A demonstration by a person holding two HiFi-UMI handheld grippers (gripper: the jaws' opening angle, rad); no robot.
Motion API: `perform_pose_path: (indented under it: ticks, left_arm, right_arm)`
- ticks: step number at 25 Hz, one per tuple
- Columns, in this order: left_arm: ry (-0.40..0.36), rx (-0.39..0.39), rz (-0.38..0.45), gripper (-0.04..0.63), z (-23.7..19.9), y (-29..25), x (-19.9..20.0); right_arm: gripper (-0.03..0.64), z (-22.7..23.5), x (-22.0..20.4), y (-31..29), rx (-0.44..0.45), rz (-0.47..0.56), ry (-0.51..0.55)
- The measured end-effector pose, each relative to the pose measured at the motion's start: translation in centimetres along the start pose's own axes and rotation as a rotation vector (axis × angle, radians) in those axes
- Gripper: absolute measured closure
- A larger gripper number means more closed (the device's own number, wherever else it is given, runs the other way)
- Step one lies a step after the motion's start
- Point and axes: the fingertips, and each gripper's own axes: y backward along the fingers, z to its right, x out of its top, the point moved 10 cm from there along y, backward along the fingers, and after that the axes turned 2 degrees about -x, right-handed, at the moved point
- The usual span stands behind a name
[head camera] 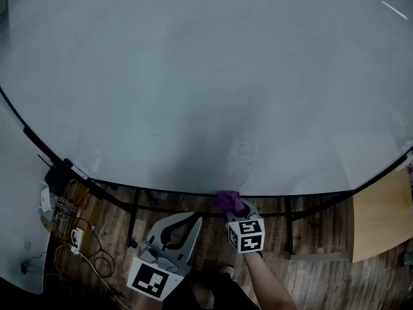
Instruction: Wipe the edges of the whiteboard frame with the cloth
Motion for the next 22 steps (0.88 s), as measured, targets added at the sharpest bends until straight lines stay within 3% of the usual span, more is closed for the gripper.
perform_pose_path:
  ticks: [22]
  left_arm:
    - [-0.018,0.016,-0.001,0.578,5.9,-3.7,0.6]
  right_arm:
    - [0.540,7.8,-1.5,3.3,-0.027,-0.007,0.022]
